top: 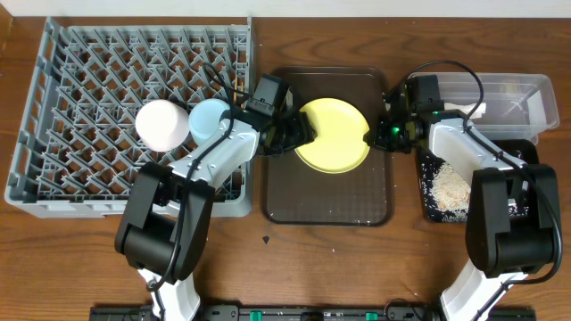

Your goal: Sort waste into correct bins and load items into the dishwasher

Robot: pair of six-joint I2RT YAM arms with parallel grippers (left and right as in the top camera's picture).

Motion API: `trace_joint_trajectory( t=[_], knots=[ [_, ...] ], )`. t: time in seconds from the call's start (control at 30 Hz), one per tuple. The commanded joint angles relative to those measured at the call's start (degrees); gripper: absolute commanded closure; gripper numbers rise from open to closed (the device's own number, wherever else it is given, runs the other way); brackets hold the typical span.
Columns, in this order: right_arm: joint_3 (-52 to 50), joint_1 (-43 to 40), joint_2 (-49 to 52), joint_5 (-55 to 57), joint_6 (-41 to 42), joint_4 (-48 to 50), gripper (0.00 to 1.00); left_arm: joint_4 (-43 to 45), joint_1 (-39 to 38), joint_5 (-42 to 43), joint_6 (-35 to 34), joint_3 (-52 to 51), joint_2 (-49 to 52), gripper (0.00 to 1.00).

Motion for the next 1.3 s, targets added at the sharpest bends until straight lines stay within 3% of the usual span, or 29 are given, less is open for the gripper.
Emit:
trace_joint_trajectory(
  t=[0.0, 0.2, 0.57, 0.6, 0.67, 0.7, 0.8, 0.87, 1.1, 1.27],
  knots=[
    [-0.24, -0.33, -1.53, -3.93, -1.97, 0.46, 0.99, 0.0, 0.15, 6.8, -0.33, -0.26, 0.9, 0.39],
    [-0.24, -0.33, -3.28, -5.42, -3.87, 0.85, 0.99, 0.85, 0.26, 14.01, -0.42, -0.26, 0.5, 0.5],
    [-0.24, -0.33, -14.62, -6.95, -6.67, -1.38, 0.99, 5.64, 0.85, 21.66, -1.6, -0.15, -6.8, 0.92],
    [-0.24, -0.33, -16.02, -6.95, -6.93, -1.68, 0.92, 5.73, 1.22, 21.44, -1.57, -0.15, -8.07, 0.92],
    [-0.24, -0.33, -18.64, -6.88, -7.67, -2.27, 0.58, 5.64, 2.38, 20.13, -1.31, -0.15, -11.28, 0.92],
    [-0.24, -0.33, -20.11, -6.58, -7.72, -2.67, 0.5, 5.46, 2.99, 19.17, -1.11, -0.15, -12.79, 0.92],
    [-0.24, -0.39, -24.06, -4.33, -7.67, -3.72, 0.33, 3.02, 5.35, 13.62, 1.27, -0.15, -18.47, 0.92],
    [-0.24, -0.37, -26.91, -1.86, -6.99, -4.81, 0.27, -0.81, 7.23, 7.3, 3.87, -0.15, -22.93, 0.92],
    [-0.24, -0.31, -34.45, -0.79, -6.38, -9.49, 0.24, -16.41, 13.03, -27.43, 16.72, -0.15, -36.52, 0.92],
    [-0.24, -0.33, -36.39, -0.85, -6.43, -14.95, 0.23, -19.8, 15.47, -49.4, 28.15, -0.15, -40.72, 0.92]
  ],
)
